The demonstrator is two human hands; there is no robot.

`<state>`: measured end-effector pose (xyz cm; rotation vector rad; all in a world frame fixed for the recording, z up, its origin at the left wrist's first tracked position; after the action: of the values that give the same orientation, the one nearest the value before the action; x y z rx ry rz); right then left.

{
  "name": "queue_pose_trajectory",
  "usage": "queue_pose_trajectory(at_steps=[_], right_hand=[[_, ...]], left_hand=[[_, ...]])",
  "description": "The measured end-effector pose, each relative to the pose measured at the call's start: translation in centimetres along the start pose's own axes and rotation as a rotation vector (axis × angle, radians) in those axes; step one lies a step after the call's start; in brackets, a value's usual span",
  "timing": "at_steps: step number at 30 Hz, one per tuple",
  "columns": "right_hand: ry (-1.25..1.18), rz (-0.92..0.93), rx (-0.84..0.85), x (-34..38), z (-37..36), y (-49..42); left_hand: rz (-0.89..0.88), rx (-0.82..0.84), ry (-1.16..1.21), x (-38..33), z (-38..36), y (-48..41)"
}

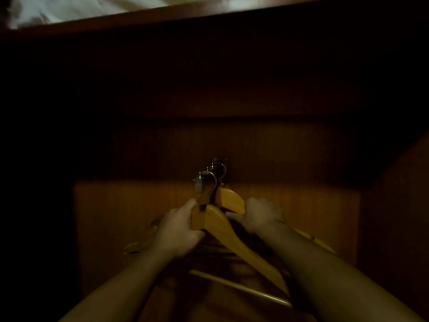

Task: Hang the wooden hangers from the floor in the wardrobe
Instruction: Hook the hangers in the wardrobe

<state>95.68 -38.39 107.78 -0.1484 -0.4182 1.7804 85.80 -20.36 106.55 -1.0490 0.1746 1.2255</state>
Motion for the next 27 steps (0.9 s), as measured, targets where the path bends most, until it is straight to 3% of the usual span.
queue_pose_trajectory(at_steps=[7,12,16,20,27], right_hand=[[-0.111,-0.019,0.113,-0.2,0.0,0.0],[-0.294,0.138,-0.183,-0.3,3.1,1.6],[-0.534,0.28,-0.105,0.0,4.8,3.2],[-0.44,0.34,0.028,0.3,4.3,3.8],[-0.245,0.282,-0.011,0.9,2.5,3.2]], left_hand=[[0.018,0.006,0.01,-0.1,-0.2,-0.1],[0.0,-0.02,0.045,-1.7,-0.7,-0.9],[0.091,0.009,0.078,-2.6,-0.8,-2.2],[0.12,-0.006,0.044,-2.6,-1.0,-3.4],[0.06,-0.015,-0.09,-1.8,-1.5,-4.6]])
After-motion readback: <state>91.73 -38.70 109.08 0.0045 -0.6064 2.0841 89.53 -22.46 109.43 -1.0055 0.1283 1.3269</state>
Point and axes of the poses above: each hand's wrist, its own y-axis away from the middle knuckle, its own z-axis out of the back of the hand, x = y × z, the point moved 5 cm from there along -y, towards the middle knuckle, and after that the axes turned 6 degrees about y, right-handed, at the moved point
